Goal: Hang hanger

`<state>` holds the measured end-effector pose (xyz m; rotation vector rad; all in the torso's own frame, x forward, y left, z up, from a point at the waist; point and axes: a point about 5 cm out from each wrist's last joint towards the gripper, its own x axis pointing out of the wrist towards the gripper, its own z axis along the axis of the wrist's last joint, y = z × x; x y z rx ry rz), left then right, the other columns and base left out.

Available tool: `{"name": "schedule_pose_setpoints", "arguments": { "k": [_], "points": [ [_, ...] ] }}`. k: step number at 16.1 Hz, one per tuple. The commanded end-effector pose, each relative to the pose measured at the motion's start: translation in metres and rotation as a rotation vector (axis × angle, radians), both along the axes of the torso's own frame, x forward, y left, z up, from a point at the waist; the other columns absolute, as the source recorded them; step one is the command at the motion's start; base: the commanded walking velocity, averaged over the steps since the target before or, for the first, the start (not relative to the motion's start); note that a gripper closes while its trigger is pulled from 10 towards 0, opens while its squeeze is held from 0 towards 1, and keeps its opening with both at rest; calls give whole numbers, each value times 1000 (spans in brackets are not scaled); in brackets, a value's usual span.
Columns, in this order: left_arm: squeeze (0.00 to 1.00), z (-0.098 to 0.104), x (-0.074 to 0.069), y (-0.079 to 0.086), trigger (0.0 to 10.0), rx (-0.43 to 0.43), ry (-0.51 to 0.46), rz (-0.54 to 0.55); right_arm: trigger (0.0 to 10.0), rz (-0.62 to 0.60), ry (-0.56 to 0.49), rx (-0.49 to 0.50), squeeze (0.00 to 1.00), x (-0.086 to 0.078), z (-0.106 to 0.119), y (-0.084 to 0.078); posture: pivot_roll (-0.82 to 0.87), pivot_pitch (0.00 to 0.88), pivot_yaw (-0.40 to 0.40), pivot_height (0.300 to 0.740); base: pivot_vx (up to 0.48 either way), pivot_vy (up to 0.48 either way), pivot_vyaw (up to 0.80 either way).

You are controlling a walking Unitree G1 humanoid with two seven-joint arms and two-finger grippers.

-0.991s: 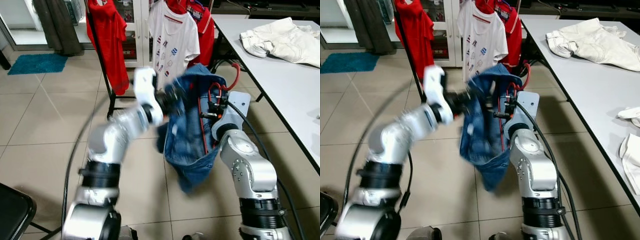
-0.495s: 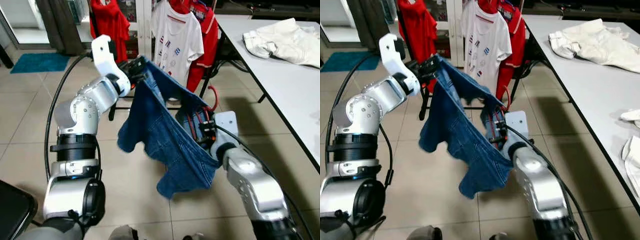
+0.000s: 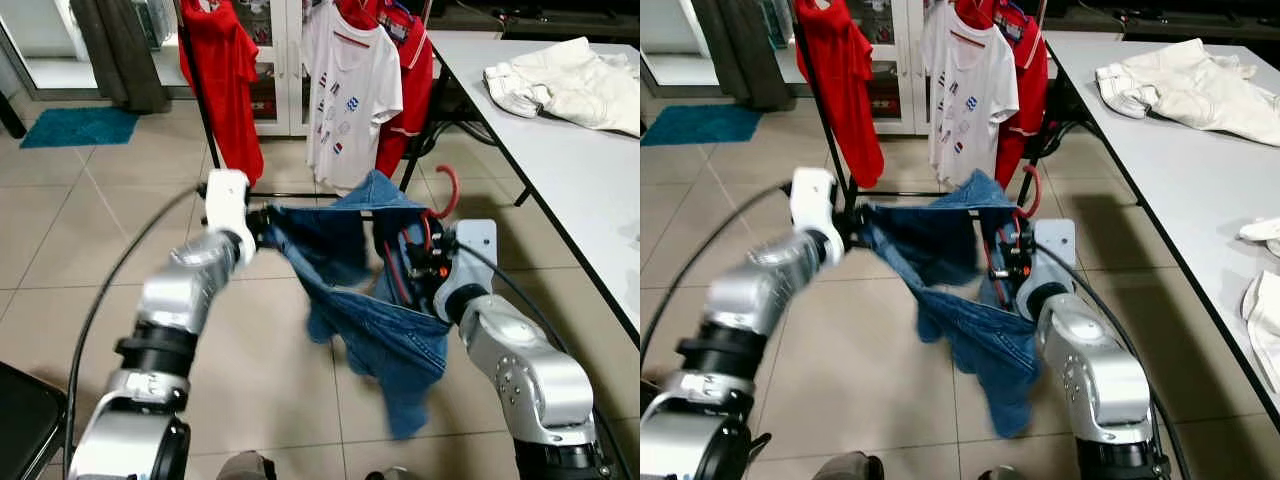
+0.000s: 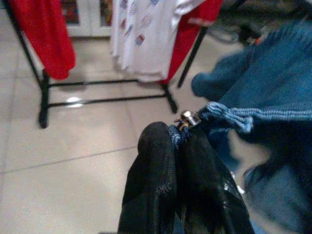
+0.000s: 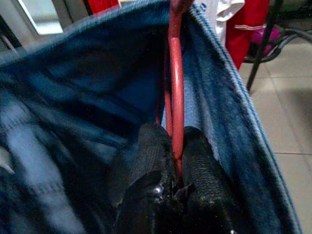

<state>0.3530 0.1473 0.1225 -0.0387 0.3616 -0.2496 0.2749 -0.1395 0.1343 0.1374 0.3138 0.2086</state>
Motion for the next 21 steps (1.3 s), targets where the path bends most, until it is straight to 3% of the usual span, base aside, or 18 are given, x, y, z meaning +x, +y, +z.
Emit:
{"name": "schedule_pose_setpoints", "arguments": {
  "k": [1,4,5,6,7,8,12,14,16,17,20,21],
  "points": [
    [0,-21,-5,10,0,65,47,51,10000,-41,-50,29,0,2,15,-8,7,33,-16,740,0,0,0],
    [0,-53,-12,23,118,79,114,151,10000,27,-36,77,0,-2,23,0,1,33,-22,740,0,0,0],
    [0,-56,-12,24,1882,78,115,157,10000,42,-33,84,0,-3,25,2,1,33,-22,740,0,0,0],
    [0,-59,-11,25,10000,96,100,156,10000,61,-31,93,0,-6,28,4,-6,36,-23,740,0,0,0],
    [463,-55,-10,16,10000,-12,75,95,10000,59,-33,96,0,-7,30,4,-11,39,-21,740,0,0,0],
    [1000,-53,-10,9,10000,-50,54,31,10000,44,-38,102,0,-7,31,3,-13,40,-22,740,0,0,0],
    [1000,-57,-18,12,10000,-117,18,-33,10000,-35,-21,50,0,-6,28,-8,-7,48,-28,740,0,0,0],
    [1000,-57,-26,16,10000,-178,-2,-73,10000,-68,-20,79,0,-5,22,-11,3,50,-35,740,0,0,0],
    [1000,-49,-33,16,10000,-258,-38,-126,10000,-109,-52,123,0,-2,22,-9,4,50,-36,740,0,0,0],
    [1000,-41,-40,13,10000,-275,-66,-199,10000,-132,-50,90,0,0,18,-10,7,51,-38,740,0,0,0],
    [1000,-25,-51,13,10000,-180,-106,-256,10000,-148,-42,79,0,1,11,-11,22,53,-43,740,0,0,0],
    [0,-20,-54,11,10000,-183,-117,-273,10000,-135,-48,82,0,1,10,-9,27,55,-43,740,0,0,0]
  ]
}}
